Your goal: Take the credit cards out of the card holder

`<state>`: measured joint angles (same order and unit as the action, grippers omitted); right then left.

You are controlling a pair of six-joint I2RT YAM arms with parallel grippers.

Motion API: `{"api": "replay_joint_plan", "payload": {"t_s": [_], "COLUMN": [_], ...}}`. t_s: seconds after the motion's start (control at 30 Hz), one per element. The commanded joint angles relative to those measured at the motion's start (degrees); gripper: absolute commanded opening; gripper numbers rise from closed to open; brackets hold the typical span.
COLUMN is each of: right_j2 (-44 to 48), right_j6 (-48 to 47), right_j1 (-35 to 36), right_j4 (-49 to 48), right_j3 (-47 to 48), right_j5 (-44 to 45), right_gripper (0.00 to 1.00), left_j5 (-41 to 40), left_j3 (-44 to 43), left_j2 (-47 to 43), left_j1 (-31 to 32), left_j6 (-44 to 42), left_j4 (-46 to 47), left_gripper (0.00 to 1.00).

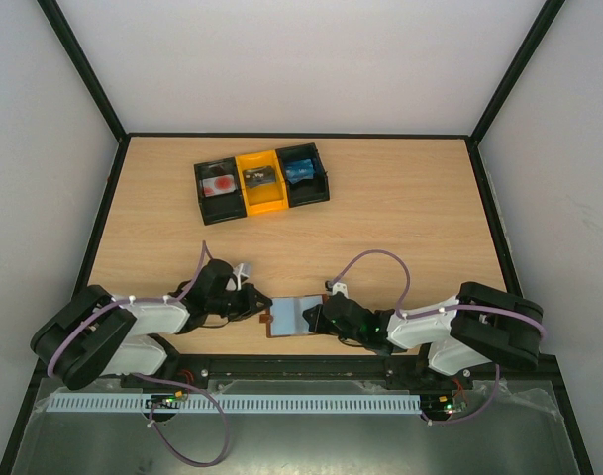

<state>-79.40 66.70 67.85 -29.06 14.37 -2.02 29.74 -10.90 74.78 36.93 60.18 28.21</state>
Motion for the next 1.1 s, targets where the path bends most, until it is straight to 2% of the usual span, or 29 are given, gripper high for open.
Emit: {"api": "replay_joint_plan", "payload": {"t_s": [0.0,0.2,0.33,0.47,0.67,0.93,1.07], "right_j2": [1.1,1.8,2.3,2.5,2.5,0.1,0.4], "right_j6": [1.0,1.4,1.7,1.9,2.0,2.4,-0.2], "right_j1": [0.3,0.3,0.3,0.3,0.3,0.3,0.3], "right_j4": [-1.0,-1.5,-1.8,-1.9,-2.1,-4.1,0.4], "right_j3": [-1.6,-2.4,-3.0,-3.1,-3.1,-2.8,-0.1], "right_j5": [2.7,3.1,3.6,3.9,4.3,5.5,10.2], "right_gripper": [0.02,0.02,0.02,0.02,0.02,0.02,0.02], "left_j5": [1.4,0.2,-0.2,-1.6,-6.7,-4.1,-7.0], "left_j3": [-0.3,-0.6,-0.5,-0.6,-2.9,-4.6,-6.9], "left_j2": [0.2,1.5,4.0,5.6,5.2,7.6,8.1], "left_j1": [1.0,2.0,3.1,4.2,4.7,5.7,5.6], "left_j6": [2.7,2.5,2.5,2.6,0.1,1.7,-0.7], "left_j4": [5.3,5.5,7.2,8.1,3.3,8.0,2.3], "left_gripper": [0.13,0.26,0.27,0.18,0.03,0.02,0.02]}}
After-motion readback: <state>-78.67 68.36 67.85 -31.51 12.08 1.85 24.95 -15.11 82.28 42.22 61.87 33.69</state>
